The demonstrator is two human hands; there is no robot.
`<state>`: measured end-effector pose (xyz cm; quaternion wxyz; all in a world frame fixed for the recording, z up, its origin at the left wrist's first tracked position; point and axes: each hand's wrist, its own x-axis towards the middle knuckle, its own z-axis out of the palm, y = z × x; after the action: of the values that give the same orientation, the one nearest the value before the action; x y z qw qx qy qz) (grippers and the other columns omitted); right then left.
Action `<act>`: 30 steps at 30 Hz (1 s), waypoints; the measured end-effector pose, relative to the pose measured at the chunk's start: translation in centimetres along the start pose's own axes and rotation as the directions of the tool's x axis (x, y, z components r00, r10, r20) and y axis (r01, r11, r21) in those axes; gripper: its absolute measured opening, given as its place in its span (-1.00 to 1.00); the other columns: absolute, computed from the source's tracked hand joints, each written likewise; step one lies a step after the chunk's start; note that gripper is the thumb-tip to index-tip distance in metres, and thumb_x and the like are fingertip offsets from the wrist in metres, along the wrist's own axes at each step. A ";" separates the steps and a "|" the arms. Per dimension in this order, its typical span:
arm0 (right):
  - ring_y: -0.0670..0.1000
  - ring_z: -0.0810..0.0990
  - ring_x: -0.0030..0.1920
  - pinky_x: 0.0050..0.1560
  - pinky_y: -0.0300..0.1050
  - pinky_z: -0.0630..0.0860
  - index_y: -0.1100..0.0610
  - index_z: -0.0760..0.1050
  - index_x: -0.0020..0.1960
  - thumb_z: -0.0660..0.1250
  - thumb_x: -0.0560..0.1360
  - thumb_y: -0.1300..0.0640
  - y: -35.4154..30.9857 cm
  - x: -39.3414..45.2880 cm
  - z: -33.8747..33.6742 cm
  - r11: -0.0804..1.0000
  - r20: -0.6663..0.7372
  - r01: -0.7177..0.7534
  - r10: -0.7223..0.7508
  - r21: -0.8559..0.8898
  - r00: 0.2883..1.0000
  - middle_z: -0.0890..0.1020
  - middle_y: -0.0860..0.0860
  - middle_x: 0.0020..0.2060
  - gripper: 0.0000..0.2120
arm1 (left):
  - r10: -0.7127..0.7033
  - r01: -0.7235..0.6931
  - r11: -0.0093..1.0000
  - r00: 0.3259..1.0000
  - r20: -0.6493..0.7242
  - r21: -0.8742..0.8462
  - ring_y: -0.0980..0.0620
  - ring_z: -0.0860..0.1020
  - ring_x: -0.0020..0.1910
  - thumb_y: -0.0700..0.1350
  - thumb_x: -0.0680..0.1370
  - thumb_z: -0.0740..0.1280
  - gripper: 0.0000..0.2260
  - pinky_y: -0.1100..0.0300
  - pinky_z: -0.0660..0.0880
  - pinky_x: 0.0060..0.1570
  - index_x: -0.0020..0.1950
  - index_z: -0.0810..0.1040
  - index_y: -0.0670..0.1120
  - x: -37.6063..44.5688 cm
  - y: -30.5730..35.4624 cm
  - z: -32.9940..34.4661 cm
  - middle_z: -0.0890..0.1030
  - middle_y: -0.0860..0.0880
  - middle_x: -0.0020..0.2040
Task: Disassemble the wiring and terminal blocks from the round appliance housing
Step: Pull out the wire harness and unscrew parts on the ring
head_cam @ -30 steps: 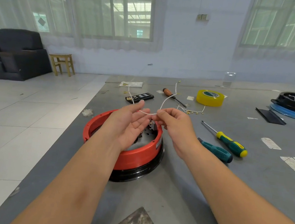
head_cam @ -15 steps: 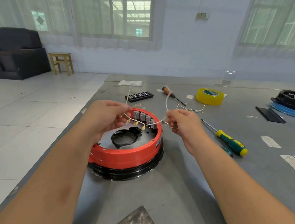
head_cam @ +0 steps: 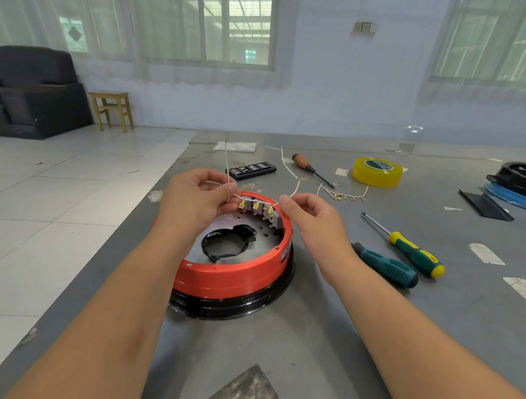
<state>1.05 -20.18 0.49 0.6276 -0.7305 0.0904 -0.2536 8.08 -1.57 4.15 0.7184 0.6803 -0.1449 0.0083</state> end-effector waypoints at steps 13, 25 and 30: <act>-0.08 0.68 -0.22 -0.12 -0.31 0.60 0.10 0.67 -0.08 0.44 0.56 0.19 -0.1 -0.1 -0.1 0.999 0.070 0.040 -0.041 0.025 0.997 0.73 0.01 -0.27 -0.94 | -0.212 0.220 0.974 0.971 0.108 -0.063 -0.10 0.77 -0.13 -0.20 0.63 0.43 -0.90 0.15 0.71 -0.20 0.06 0.63 -0.23 -0.9 0.8 0.8 0.76 -0.16 -0.16; 0.01 0.67 -0.19 -0.10 -0.18 0.63 0.09 0.68 -0.07 0.44 0.56 0.18 -0.3 -0.1 -0.2 0.995 0.068 0.094 -0.096 0.024 0.993 0.72 0.14 -0.20 -0.95 | -0.341 0.352 0.933 0.930 0.138 -0.069 0.04 0.71 -0.30 -0.19 0.58 0.48 -0.88 0.26 0.62 -0.35 0.08 0.69 -0.20 -0.7 1.1 0.2 0.71 -0.05 -0.30; -0.06 0.67 -0.20 -0.16 -0.30 0.61 -0.01 0.69 -0.12 0.46 0.54 0.12 -0.4 -0.3 -0.2 0.991 0.037 0.129 -0.130 0.020 0.991 0.72 0.08 -0.19 -0.92 | -0.404 0.433 0.888 0.896 0.184 -0.157 0.04 0.70 -0.32 -0.25 0.59 0.43 -0.95 0.27 0.62 -0.36 0.03 0.68 -0.21 -0.8 1.2 0.1 0.69 -0.08 -0.31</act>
<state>0.64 -20.19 0.85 0.6178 -0.7339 0.0287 -0.2808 7.06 -1.42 5.14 0.7534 0.6210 -0.0470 -0.2111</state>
